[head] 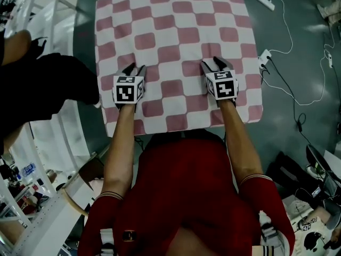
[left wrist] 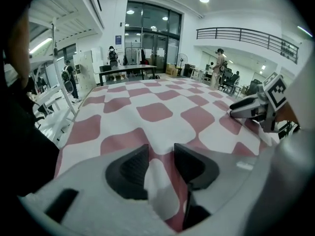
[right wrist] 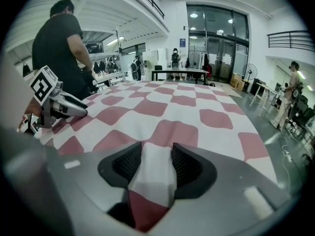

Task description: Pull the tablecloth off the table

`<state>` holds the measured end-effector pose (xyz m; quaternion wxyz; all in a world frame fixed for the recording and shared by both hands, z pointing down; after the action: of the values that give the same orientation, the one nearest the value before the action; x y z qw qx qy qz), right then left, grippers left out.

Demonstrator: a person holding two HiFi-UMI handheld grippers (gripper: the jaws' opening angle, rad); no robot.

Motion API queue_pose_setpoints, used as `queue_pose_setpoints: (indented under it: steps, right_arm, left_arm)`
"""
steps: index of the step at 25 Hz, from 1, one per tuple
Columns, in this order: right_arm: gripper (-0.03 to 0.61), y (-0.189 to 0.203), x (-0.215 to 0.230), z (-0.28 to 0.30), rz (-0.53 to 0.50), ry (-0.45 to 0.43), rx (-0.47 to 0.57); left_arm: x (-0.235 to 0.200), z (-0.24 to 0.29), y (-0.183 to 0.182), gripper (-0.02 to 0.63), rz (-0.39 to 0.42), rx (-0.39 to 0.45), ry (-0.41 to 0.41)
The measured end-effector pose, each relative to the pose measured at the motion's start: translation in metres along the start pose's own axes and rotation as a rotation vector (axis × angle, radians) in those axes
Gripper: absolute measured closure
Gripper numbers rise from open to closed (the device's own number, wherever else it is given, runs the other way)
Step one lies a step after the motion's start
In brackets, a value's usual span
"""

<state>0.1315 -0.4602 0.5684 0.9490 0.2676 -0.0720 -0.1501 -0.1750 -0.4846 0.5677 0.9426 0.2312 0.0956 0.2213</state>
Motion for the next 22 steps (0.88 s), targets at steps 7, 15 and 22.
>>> queue_pose_setpoints:
  steps: [7, 15, 22]
  right_arm:
    - [0.474, -0.005, -0.012, -0.004, -0.020, 0.000, 0.000]
    - [0.563, -0.007, -0.017, -0.006, -0.006, -0.024, -0.001]
    - [0.566, -0.006, -0.018, -0.017, 0.043, -0.066, 0.049]
  left_arm:
    - [0.007, -0.003, -0.006, 0.532, 0.018, 0.005, 0.019]
    - [0.016, -0.003, -0.009, 0.603, 0.030, 0.020, 0.037]
    - [0.014, -0.018, -0.011, 0.604, -0.020, 0.090, 0.089]
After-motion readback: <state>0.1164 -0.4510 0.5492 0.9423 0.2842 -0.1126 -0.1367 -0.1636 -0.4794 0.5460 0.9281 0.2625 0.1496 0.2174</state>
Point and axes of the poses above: the fingertips, and each gripper's own axes: z forward along the fingers, x to its right, y out of its underside, the point moved 7 cm from there along -z, backward along the fingers, and after that the axes turned 10 degrees about -x, right-handed, at the moved point
